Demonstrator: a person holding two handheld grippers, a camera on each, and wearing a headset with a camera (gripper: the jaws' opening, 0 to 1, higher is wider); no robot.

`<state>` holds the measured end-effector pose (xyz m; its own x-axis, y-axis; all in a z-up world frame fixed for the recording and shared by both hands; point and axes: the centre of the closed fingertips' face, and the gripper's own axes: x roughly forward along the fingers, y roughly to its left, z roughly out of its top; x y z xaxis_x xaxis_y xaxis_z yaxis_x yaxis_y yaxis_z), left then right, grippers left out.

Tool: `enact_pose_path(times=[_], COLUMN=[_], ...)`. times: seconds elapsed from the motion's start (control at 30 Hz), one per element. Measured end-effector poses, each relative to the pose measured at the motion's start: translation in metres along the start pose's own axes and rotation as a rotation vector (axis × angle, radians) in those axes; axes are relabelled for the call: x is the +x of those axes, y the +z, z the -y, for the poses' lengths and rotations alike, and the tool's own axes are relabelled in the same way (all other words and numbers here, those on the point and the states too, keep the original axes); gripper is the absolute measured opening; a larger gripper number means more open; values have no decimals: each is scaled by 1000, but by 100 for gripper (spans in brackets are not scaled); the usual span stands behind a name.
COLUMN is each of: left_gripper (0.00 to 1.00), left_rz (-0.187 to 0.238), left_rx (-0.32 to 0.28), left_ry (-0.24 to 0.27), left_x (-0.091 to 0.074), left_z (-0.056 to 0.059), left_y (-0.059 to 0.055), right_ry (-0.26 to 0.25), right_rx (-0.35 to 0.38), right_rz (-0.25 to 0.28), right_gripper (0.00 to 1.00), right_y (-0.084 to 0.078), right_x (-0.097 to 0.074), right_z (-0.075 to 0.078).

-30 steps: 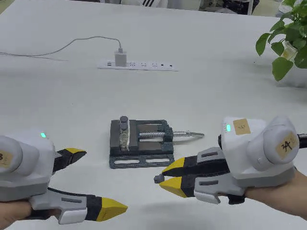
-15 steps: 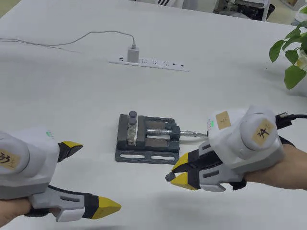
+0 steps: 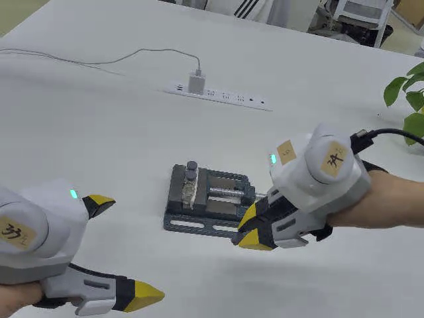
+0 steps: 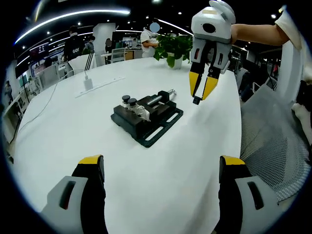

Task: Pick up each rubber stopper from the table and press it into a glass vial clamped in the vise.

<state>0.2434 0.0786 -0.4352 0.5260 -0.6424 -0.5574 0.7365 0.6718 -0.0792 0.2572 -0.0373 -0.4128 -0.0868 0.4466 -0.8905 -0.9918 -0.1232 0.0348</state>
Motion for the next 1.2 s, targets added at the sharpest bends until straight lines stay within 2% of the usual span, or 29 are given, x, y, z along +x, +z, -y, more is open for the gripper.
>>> enact_pose_path(times=[0.1,0.13,0.17,0.27,0.37,0.5,0.77,0.87,0.93,1.0,1.1,1.2], left_gripper=[97,97,97,96,96,95,95,94,94,93,93,93], left_rz=[19,36,74,78,96,88,102,98,89,86,100,95], left_rx=[22,8,-23,-1,-32,-25,-20,-6,10,14,-4,-3], left_ry=[25,24,27,55,61,67,78,80,82,83,85,84], left_x=[-2,-2,-2,-4,-5,-4,-5,-4,-3,-3,-3,-3], left_z=[-5,-4,-4,-6,-9,-9,-9,-7,-5,-3,-2,-2], left_y=[2,3,7,6,6,3,10,11,12,12,15,14], right_ry=[12,13,14,24,34,51,40,45,48,43,52,61], right_rx=[-26,-33,-40,-74,-100,-122,-219,-247,-309,-321,-329,-348], right_rz=[-25,-29,-34,-67,-82,-87,-113,-121,-145,-154,-158,-179], right_gripper=[5,5,5,5,5,5,5,5,5,5,5,5], right_y=[2,3,4,5,11,22,42,45,44,45,48,49], right_x=[1,1,2,2,4,6,2,3,4,7,13,18], right_z=[8,10,13,22,31,41,70,75,76,80,80,80])
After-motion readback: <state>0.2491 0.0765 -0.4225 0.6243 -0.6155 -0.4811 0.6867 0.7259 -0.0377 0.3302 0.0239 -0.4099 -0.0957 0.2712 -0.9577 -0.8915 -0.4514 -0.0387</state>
